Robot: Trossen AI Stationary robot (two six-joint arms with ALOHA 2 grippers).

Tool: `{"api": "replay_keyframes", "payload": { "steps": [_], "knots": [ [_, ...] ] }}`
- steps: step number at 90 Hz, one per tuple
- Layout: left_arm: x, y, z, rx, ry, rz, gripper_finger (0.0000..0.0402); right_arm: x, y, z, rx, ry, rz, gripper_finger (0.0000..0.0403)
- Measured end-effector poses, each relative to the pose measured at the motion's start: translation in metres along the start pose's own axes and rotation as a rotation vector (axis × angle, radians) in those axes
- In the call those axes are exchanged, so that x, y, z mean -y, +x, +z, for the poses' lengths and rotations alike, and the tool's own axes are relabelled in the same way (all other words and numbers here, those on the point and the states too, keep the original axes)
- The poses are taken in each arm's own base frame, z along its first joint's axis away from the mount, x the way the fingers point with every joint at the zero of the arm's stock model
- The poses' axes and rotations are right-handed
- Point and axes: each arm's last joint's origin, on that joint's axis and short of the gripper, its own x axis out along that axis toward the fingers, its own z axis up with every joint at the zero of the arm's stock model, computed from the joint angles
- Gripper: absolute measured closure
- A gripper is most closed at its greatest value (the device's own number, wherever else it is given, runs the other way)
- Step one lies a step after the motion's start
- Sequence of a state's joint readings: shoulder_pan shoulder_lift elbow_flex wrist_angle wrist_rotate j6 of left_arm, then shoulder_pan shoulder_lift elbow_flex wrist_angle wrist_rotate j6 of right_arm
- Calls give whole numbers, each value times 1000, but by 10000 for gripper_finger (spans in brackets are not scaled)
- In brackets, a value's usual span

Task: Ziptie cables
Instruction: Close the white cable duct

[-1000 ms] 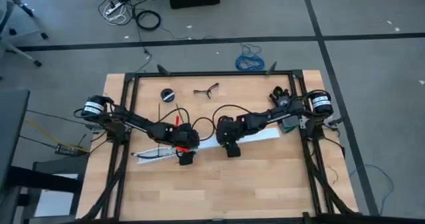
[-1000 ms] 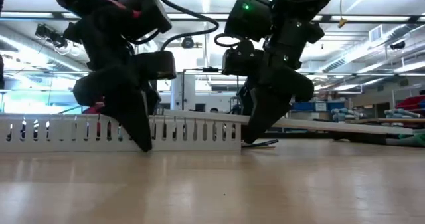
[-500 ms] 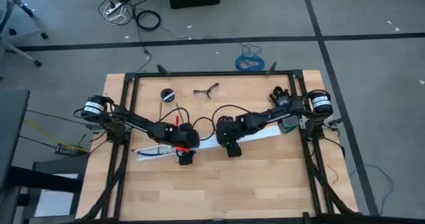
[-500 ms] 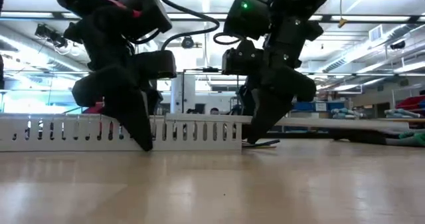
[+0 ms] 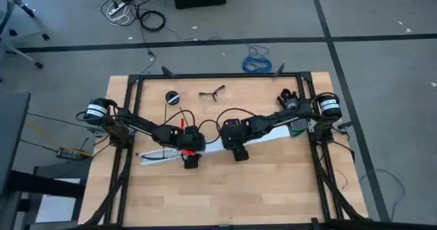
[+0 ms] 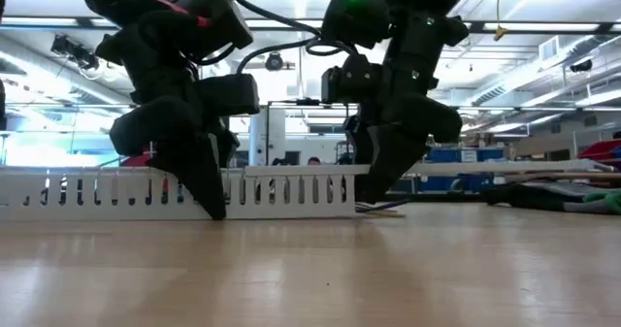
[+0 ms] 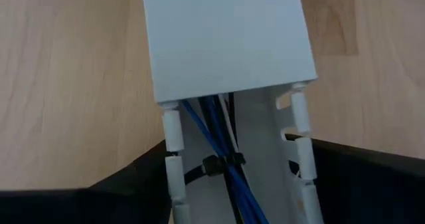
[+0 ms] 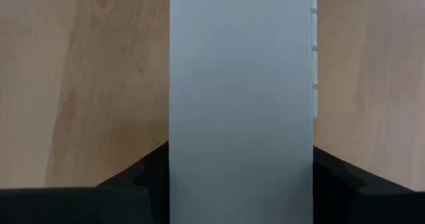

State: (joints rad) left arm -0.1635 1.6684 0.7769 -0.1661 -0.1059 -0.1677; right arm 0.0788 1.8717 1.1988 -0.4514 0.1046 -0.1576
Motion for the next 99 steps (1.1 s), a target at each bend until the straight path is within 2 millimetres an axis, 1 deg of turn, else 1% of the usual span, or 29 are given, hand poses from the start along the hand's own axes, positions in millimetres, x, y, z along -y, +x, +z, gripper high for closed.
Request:
{"api": "replay_keyframes", "payload": {
  "steps": [14,61,99],
  "knots": [
    [0,0,0,-3,-3,-8,162,1,0,0,-4,-29,-50,177],
    [0,0,-1,-7,-1,-21,162,4,1,1,-11,-58,-55,178],
    [1,0,-1,-16,1,-40,162,15,2,1,5,-78,-31,178]
  ]
}}
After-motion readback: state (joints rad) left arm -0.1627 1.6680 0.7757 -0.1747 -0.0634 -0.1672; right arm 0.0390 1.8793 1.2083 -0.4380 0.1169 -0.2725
